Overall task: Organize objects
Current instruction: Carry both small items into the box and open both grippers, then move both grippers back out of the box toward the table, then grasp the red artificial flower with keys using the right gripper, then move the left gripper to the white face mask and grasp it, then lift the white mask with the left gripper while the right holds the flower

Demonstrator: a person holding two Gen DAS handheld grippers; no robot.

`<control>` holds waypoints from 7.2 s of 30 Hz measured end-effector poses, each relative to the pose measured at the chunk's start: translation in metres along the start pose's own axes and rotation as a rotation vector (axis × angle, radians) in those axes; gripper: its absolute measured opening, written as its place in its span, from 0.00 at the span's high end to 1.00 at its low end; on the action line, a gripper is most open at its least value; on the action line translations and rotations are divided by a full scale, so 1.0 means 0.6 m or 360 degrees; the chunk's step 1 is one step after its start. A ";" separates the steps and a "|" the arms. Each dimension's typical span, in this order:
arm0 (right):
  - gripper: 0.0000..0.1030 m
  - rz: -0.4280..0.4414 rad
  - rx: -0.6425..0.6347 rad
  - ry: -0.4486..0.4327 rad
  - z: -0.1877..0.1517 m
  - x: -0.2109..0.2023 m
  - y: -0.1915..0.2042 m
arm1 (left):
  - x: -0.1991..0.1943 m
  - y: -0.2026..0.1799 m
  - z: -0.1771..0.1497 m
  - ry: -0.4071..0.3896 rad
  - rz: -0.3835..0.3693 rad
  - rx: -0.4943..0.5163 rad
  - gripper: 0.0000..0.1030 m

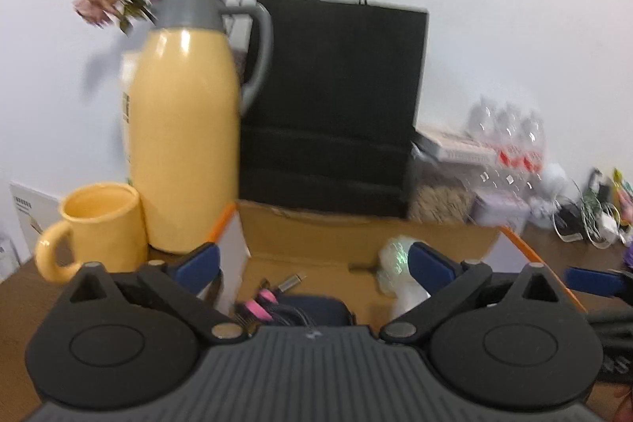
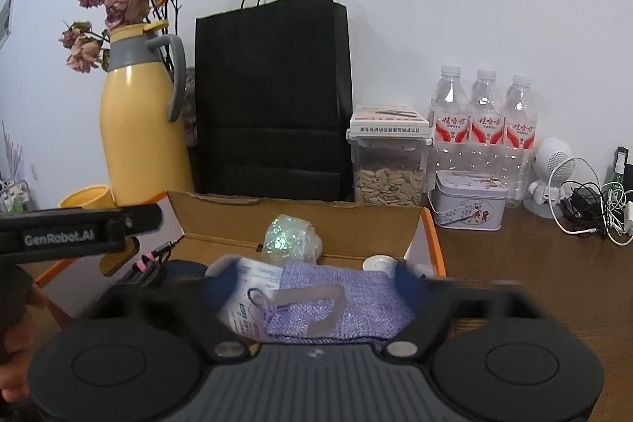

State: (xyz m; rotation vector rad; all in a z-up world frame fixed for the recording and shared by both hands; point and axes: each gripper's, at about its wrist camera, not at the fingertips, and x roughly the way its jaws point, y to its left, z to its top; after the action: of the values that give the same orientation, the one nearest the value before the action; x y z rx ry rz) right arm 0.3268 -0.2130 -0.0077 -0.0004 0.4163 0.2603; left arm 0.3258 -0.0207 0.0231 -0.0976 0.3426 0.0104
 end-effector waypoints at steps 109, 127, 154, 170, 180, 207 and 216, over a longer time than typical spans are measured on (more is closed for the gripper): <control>0.68 -0.0035 0.0118 -0.0084 -0.151 -0.216 0.047 | -0.168 0.043 -0.134 0.0374 -0.0020 0.0170 0.00; 0.68 -0.0014 0.0101 0.0006 -0.157 -0.199 0.030 | -0.106 0.040 -0.129 0.0459 -0.0165 0.0117 0.34; 0.67 0.0038 0.0080 -0.0005 -0.158 -0.213 0.039 | -0.265 0.094 -0.174 0.0491 0.0024 -0.0363 0.03; 0.66 0.0158 0.0013 0.0027 -0.162 -0.232 0.042 | -0.187 0.005 -0.165 0.0734 0.0008 0.0557 0.00; 0.65 0.0168 -0.0002 0.0028 -0.161 -0.233 0.044 | -0.154 0.045 -0.161 0.0770 -0.0114 0.0278 0.00; 0.64 0.0155 -0.0010 0.0041 -0.162 -0.231 0.041 | -0.163 0.042 -0.181 0.0570 -0.0075 0.0238 0.00; 0.64 0.0145 -0.0012 0.0053 -0.164 -0.228 0.041 | -0.181 0.034 -0.181 0.0533 -0.0108 0.0265 0.27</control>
State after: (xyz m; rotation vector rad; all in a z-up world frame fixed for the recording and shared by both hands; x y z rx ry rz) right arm 0.1604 -0.2284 -0.0419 0.0067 0.4489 0.3523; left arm 0.1868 -0.0104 -0.0444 0.0554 0.6725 -0.1026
